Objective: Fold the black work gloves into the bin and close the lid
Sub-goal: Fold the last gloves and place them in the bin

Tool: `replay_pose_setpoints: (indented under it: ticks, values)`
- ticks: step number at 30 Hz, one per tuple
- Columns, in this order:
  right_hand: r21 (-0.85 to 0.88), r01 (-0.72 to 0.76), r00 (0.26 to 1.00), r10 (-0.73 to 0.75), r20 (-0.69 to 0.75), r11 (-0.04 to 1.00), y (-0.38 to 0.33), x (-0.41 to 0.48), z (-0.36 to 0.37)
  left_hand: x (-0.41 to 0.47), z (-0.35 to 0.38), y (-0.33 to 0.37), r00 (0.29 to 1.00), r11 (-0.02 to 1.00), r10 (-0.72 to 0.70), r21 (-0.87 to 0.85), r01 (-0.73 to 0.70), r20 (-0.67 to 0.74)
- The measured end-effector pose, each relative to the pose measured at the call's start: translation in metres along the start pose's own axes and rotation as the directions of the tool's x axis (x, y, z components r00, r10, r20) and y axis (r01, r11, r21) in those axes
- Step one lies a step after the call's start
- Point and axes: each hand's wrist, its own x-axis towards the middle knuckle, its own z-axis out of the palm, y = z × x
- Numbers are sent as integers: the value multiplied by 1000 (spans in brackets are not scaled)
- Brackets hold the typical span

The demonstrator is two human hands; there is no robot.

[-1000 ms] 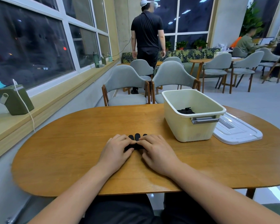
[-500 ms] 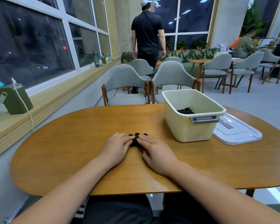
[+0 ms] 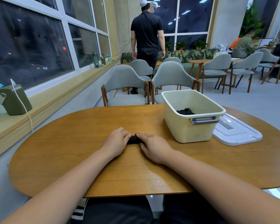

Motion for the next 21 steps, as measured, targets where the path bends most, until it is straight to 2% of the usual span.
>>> replay_pose_setpoints:
  ticks: [5,11,15,21]
  values:
    - [-40,1,1000,-1,-5,999,2,9,1,8,-1,4,998,999,30,24,-29,-59]
    - [-72,32,999,-32,-7,997,12,19,13,6,0,7,955,968,227,150,-200,-191]
    - [-55,67,998,-67,1,996,17,19,12,-5,-3,1,934,925,329,247,-289,-140]
    - [43,32,999,-32,-15,999,16,12,4,-8,-13,-5,934,917,352,224,-331,-64]
